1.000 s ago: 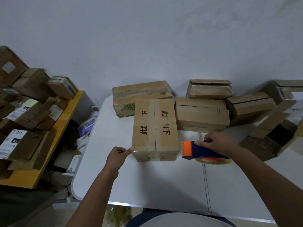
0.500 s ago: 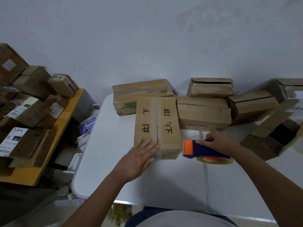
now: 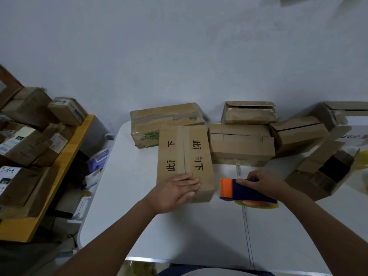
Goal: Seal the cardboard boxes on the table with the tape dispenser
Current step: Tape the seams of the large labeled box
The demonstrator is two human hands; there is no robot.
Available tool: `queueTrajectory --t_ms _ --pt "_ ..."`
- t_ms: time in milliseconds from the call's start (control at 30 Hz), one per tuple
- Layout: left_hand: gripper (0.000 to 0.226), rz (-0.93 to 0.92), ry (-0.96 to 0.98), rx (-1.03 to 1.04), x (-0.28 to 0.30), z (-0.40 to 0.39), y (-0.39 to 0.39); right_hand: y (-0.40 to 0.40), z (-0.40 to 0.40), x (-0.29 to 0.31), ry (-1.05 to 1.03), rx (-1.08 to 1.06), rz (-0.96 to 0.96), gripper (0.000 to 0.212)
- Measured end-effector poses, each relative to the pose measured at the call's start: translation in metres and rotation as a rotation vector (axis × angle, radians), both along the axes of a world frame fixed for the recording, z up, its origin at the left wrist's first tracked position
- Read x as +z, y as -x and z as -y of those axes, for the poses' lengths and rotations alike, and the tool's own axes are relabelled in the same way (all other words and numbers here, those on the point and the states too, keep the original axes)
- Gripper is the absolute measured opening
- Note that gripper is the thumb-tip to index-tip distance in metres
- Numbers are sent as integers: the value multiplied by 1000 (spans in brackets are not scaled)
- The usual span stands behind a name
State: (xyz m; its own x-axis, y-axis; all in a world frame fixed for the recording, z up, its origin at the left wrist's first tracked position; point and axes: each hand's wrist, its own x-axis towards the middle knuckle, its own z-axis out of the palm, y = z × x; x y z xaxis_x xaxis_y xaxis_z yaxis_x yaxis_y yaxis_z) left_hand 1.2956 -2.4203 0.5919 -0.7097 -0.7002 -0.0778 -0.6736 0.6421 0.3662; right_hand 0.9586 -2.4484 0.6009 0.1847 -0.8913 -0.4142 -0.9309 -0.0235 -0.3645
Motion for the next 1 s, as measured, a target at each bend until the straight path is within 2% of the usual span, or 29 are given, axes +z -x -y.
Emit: queueTrajectory --t_ms 133,267,367,867,1000 --pt "45 -73 111 10 7 23 26 -2 -2 -2 -40 -22 3 59" --pt "56 165 15 51 -13 34 69 1 -4 -2 -54 -51 -3 56" --pt "62 273 58 63 -32 34 67 2 -5 -3 -55 -45 17 56" --pt "63 262 142 58 -41 34 64 50 -15 -2 -41 -44 0 67" --pt "63 257 139 56 -34 32 64 45 -9 -5 -107 -38 12 60"
